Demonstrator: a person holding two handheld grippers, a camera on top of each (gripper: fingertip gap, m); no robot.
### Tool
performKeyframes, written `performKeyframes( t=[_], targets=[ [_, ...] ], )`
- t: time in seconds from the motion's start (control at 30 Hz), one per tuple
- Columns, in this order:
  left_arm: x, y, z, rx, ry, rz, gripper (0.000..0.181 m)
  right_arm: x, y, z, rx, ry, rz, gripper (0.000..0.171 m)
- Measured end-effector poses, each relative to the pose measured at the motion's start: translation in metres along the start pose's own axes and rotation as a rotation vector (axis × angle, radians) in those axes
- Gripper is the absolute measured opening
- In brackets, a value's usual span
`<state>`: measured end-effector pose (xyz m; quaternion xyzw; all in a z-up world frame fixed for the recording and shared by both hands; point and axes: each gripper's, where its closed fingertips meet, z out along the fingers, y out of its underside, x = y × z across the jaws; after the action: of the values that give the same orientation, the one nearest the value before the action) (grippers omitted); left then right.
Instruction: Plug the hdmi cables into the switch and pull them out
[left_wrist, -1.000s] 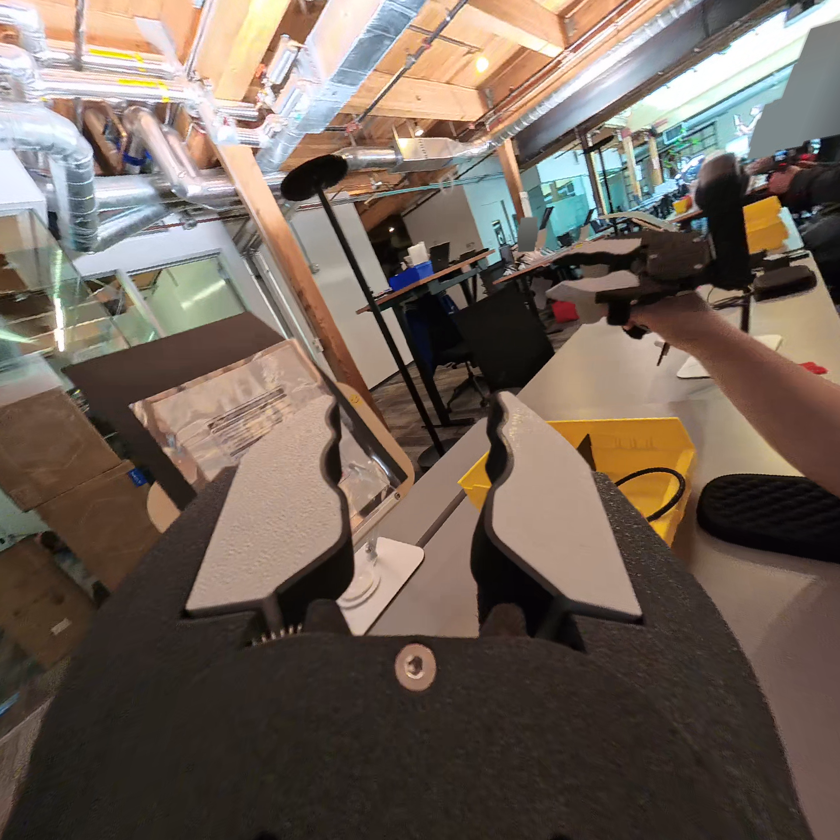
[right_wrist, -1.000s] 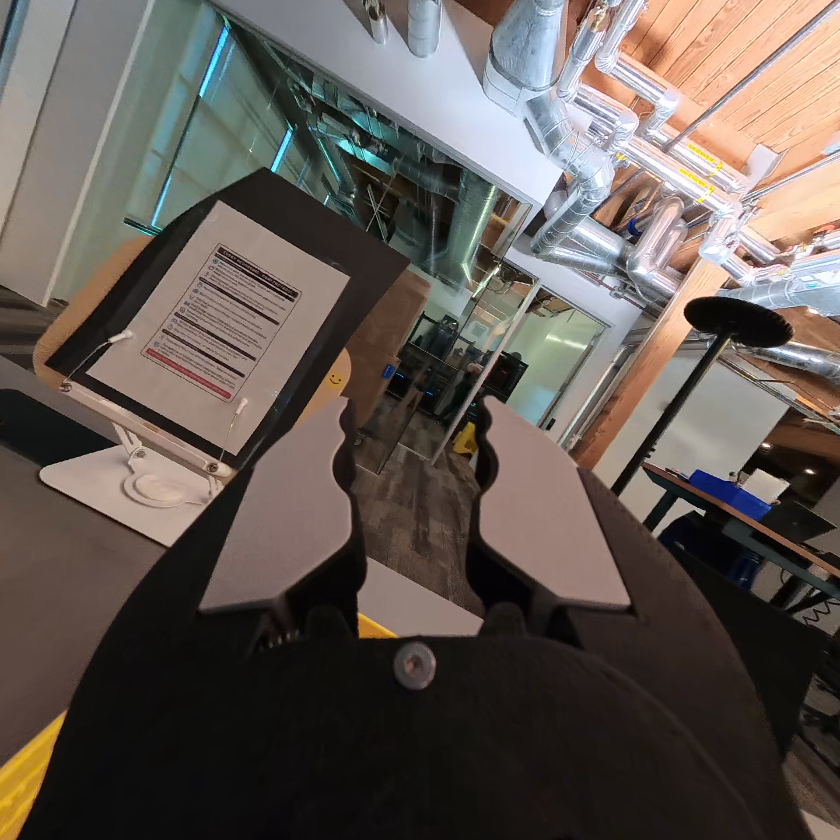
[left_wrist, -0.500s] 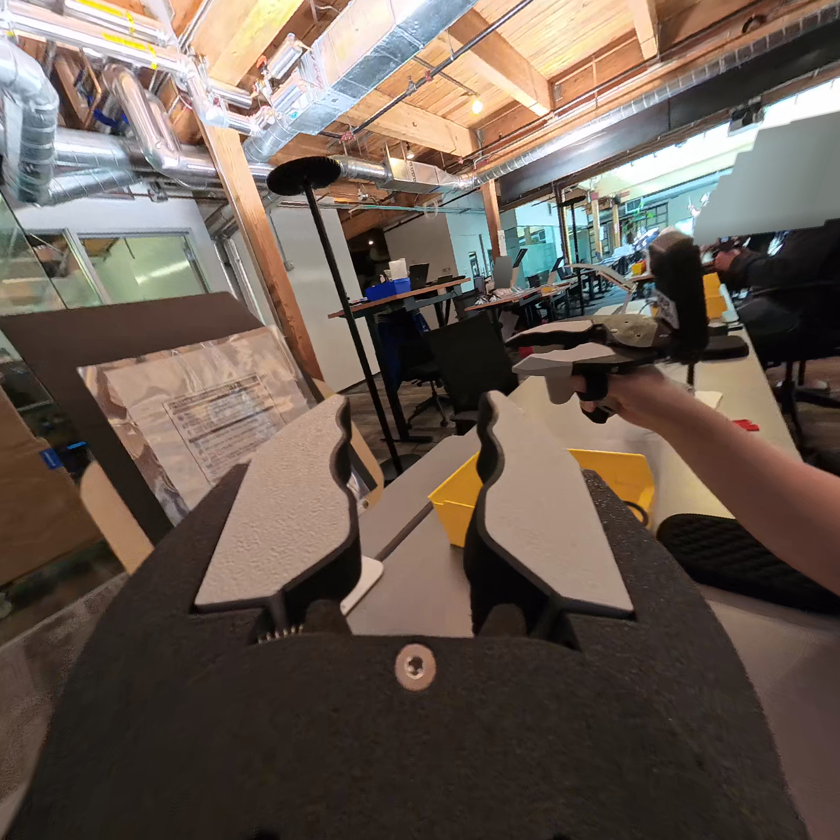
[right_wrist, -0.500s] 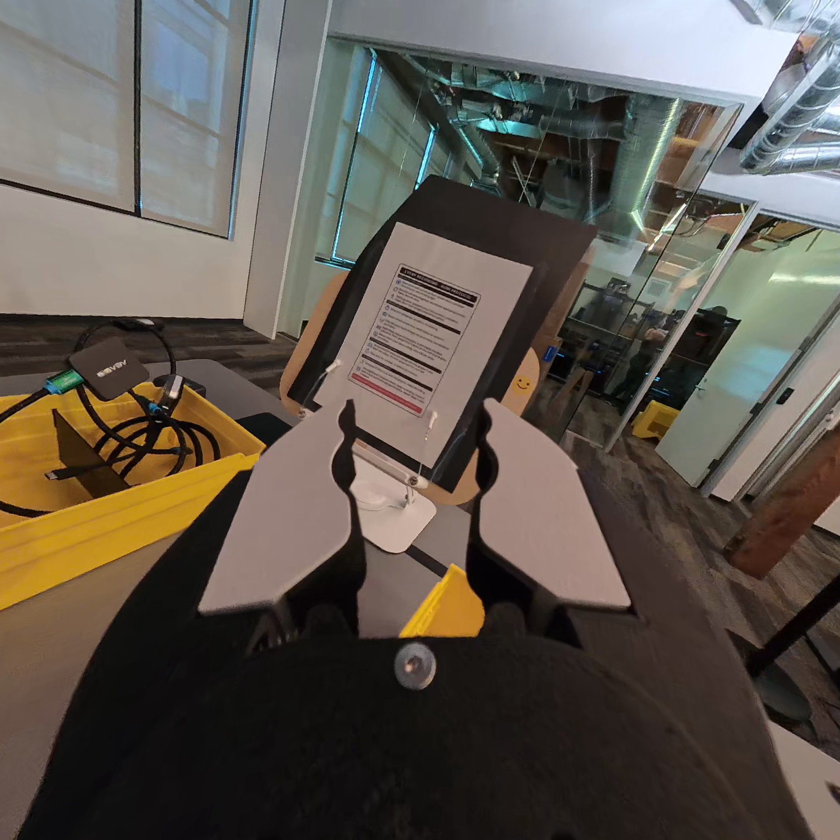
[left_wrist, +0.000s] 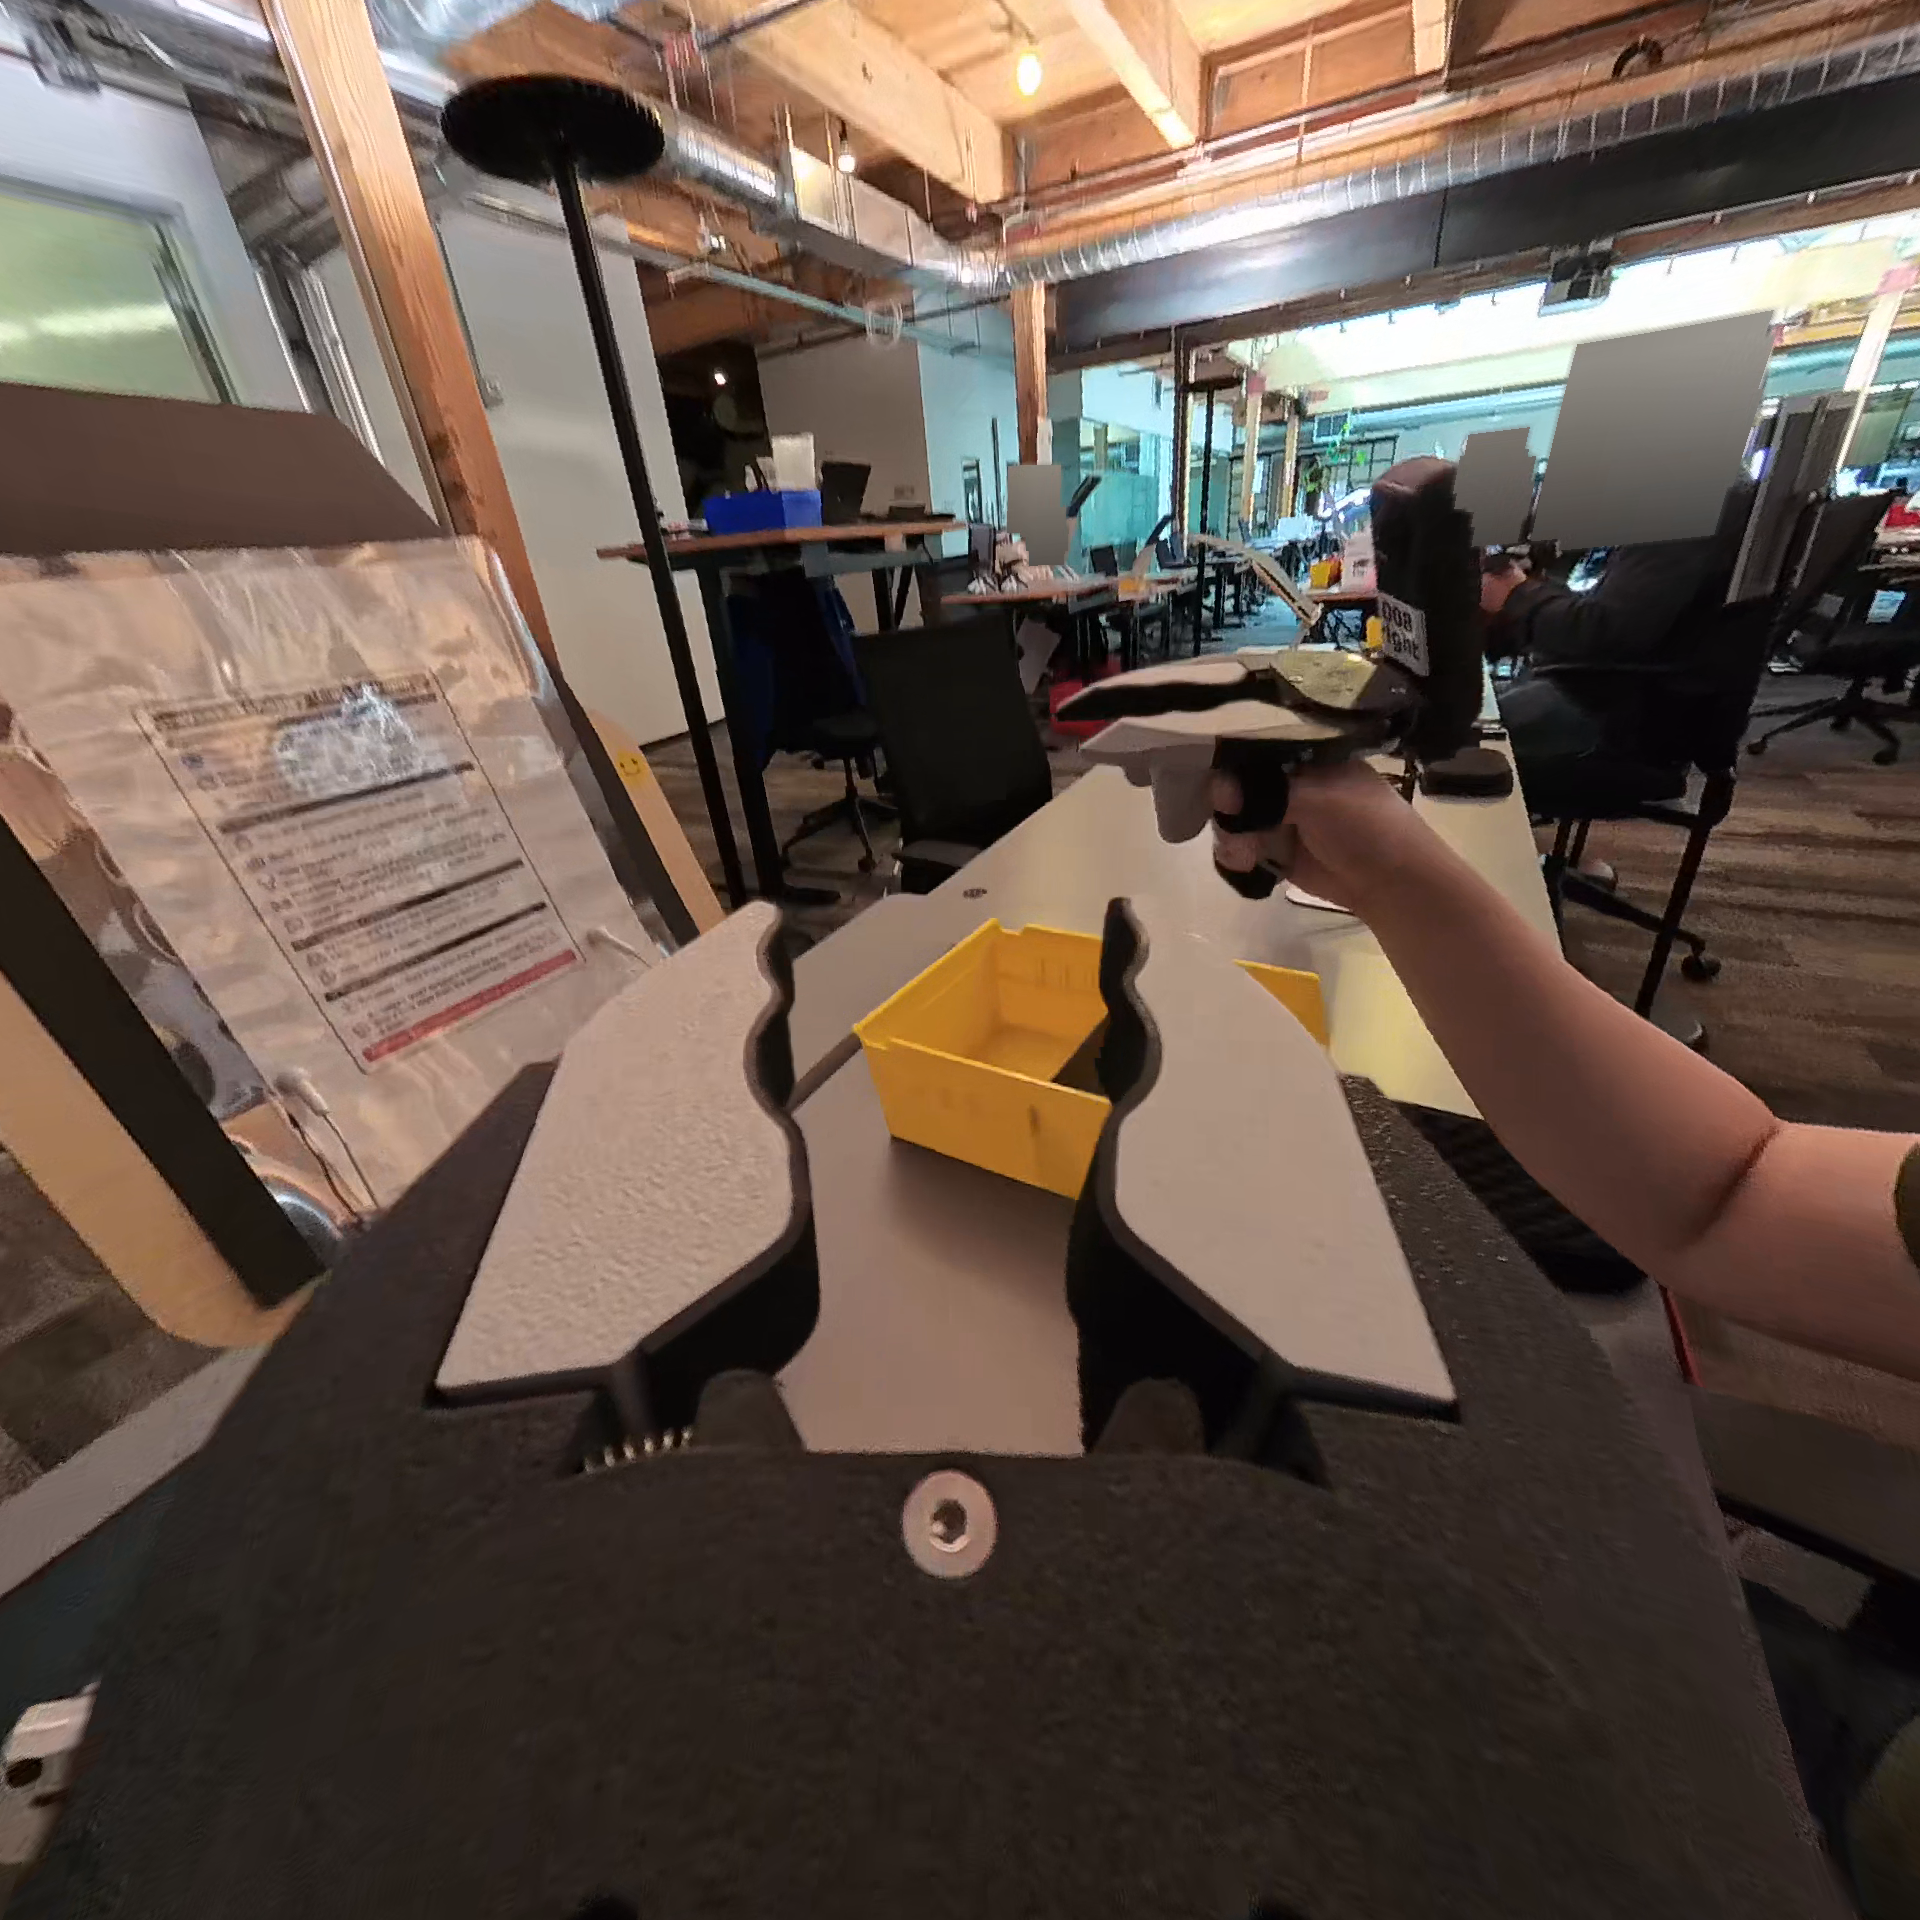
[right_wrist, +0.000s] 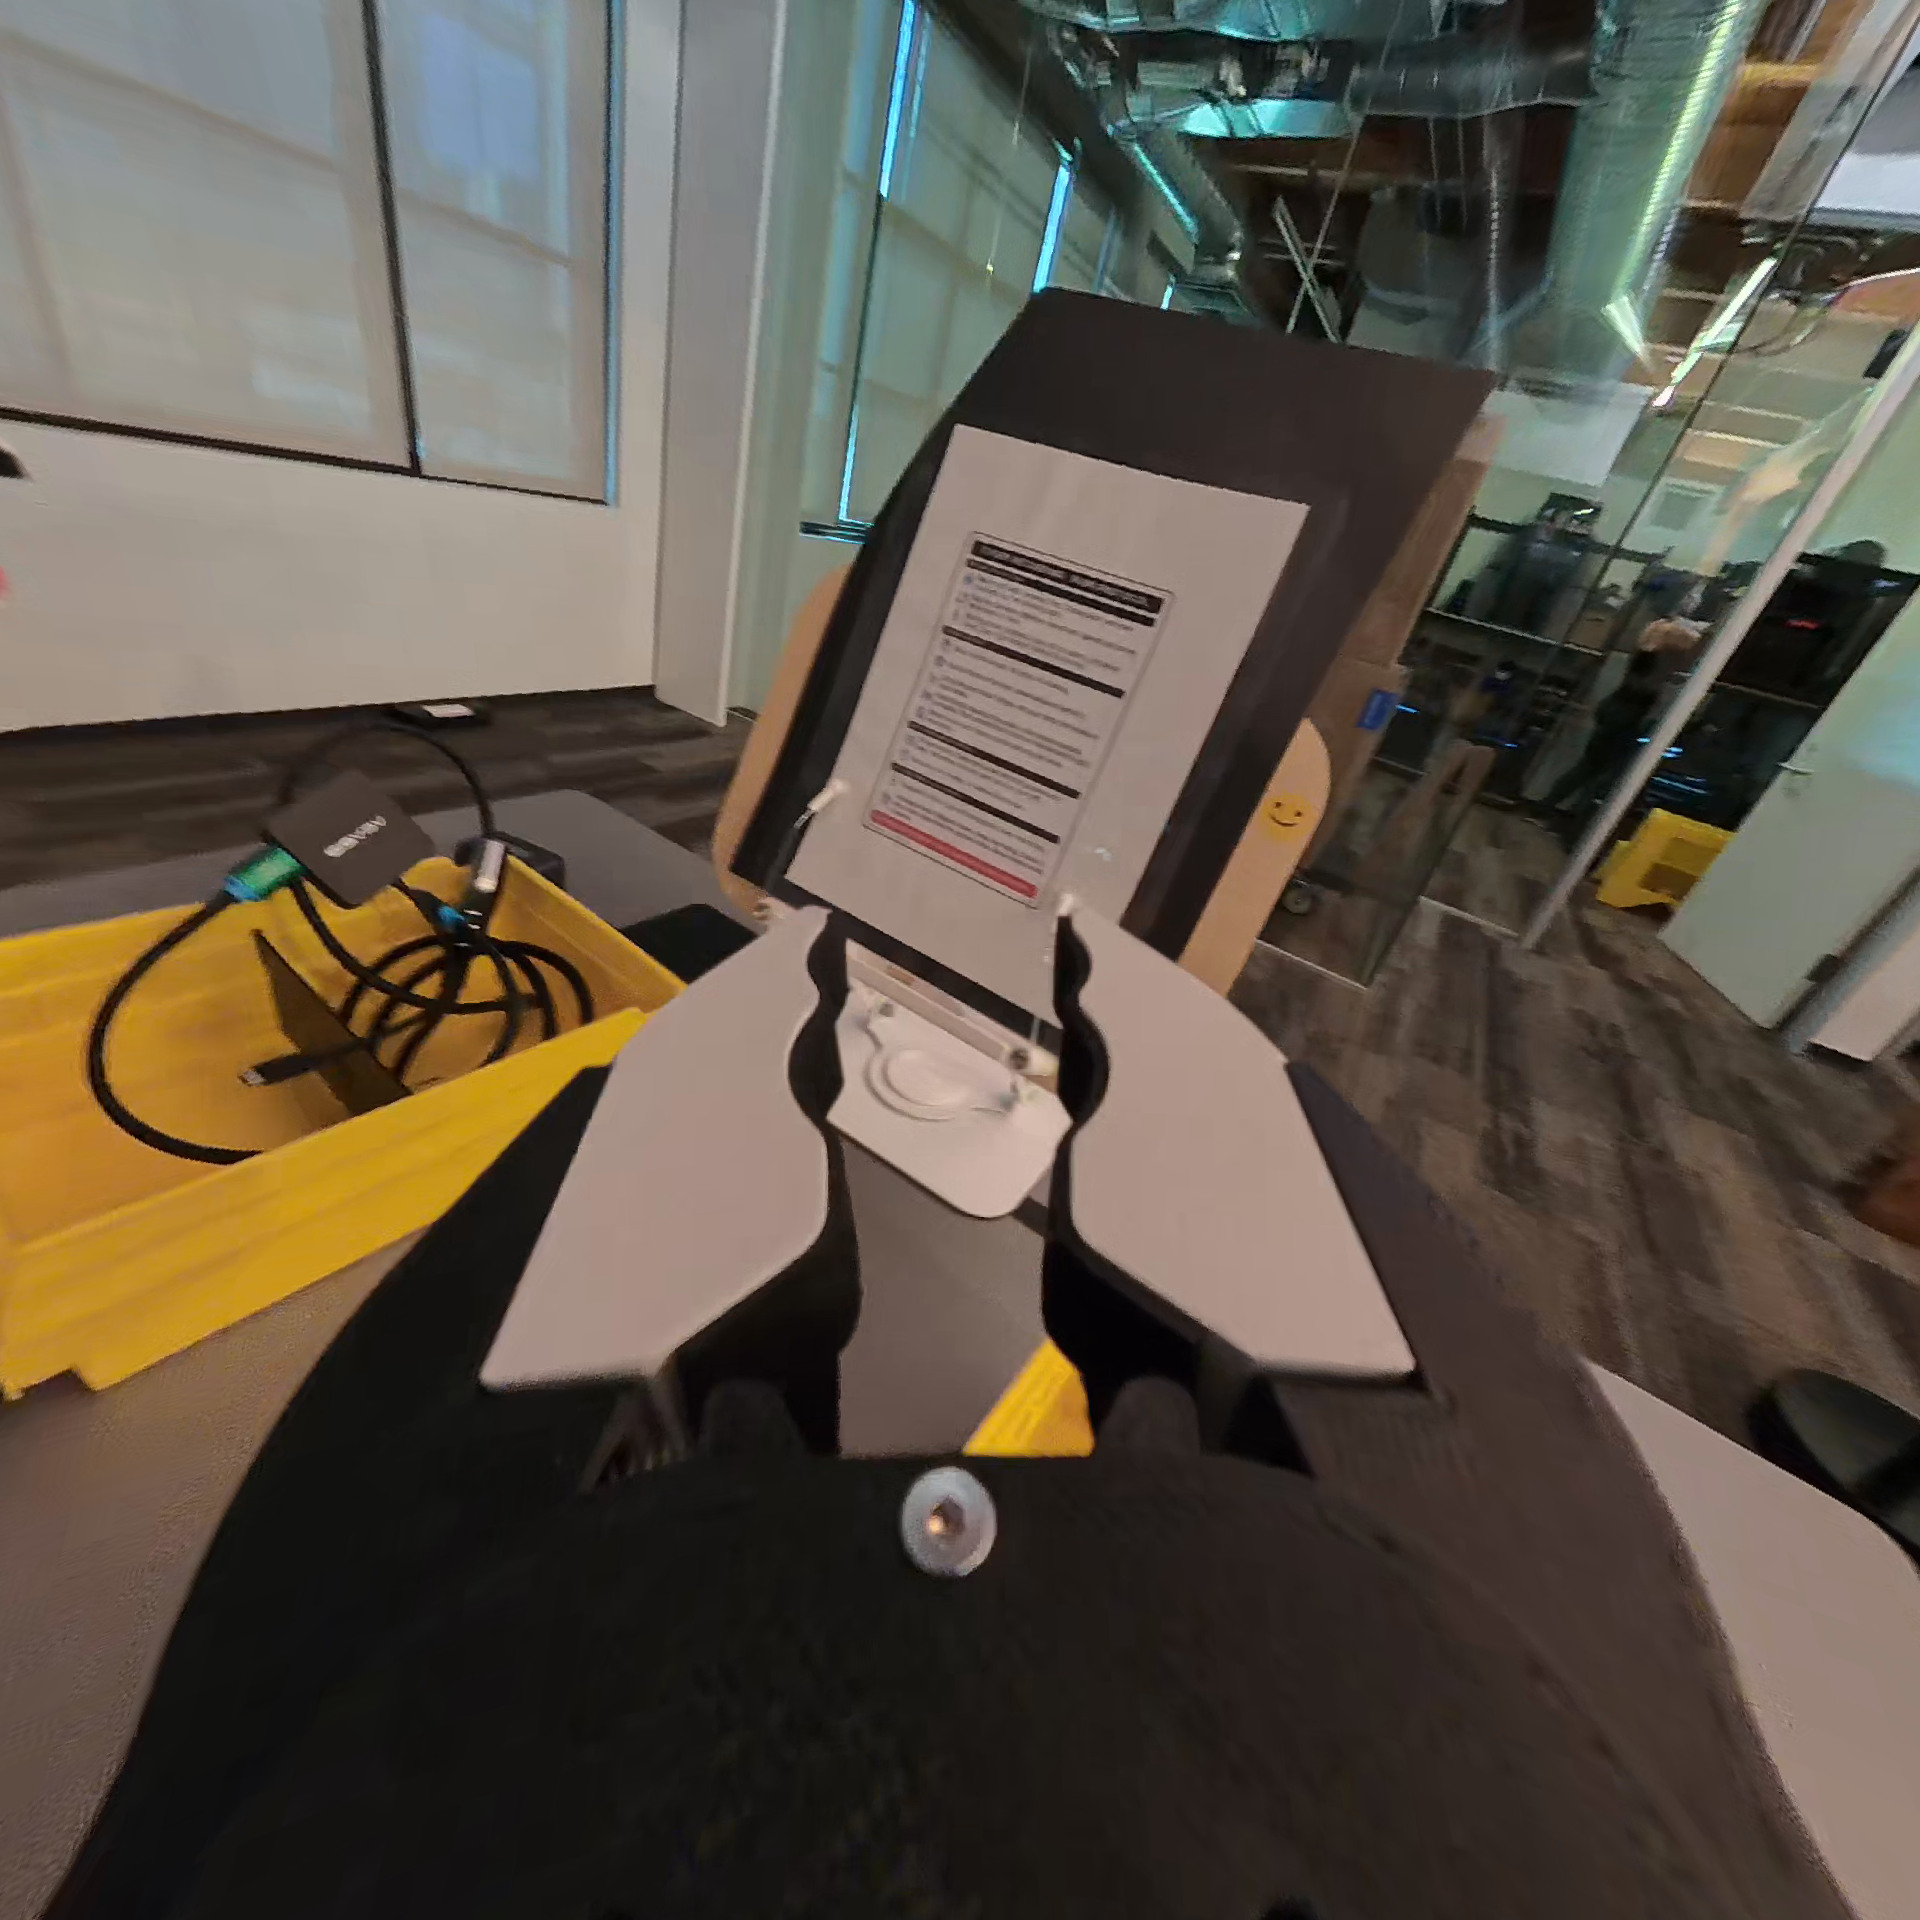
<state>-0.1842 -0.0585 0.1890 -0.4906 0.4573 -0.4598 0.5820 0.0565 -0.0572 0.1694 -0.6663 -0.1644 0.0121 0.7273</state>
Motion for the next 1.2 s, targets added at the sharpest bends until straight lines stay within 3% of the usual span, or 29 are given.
performKeyframes(
  t=[0.23,0.37,0.47,0.57,0.7,0.97,1.07,1.2],
  targets=[
    [0.007,-0.01,-0.008,0.043,0.054,-0.049,0.053,0.017,0.003,-0.017,0.069,-0.04,0.071,0.038],
    [0.008,-0.021,-0.013,0.107,0.025,-0.047,0.05,0.04,0.03,-0.021,-0.028,-0.017,0.045,0.048],
    [0.007,-0.032,-0.019,0.171,-0.002,-0.048,0.047,0.047,0.022,-0.024,-0.003,-0.014,0.069,0.047],
    [0.006,-0.034,-0.018,0.207,-0.009,-0.083,0.044,0.054,0.018,-0.023,0.037,-0.002,0.011,0.034],
    [0.012,-0.019,-0.002,0.156,0.054,-0.153,0.043,0.087,0.019,-0.03,0.039,0.182,-0.064,0.011],
    [0.019,0.004,0.031,0.116,0.074,-0.212,0.035,0.117,0.011,-0.066,0.12,0.226,-0.064,0.014],
    [0.013,0.005,0.034,0.13,0.026,-0.173,0.03,0.13,0.005,-0.077,0.185,0.255,-0.029,0.0],
    [0.003,-0.004,0.029,0.227,-0.051,-0.132,0.01,0.139,0.004,-0.088,0.223,0.257,0.003,0.0]
  ],
)
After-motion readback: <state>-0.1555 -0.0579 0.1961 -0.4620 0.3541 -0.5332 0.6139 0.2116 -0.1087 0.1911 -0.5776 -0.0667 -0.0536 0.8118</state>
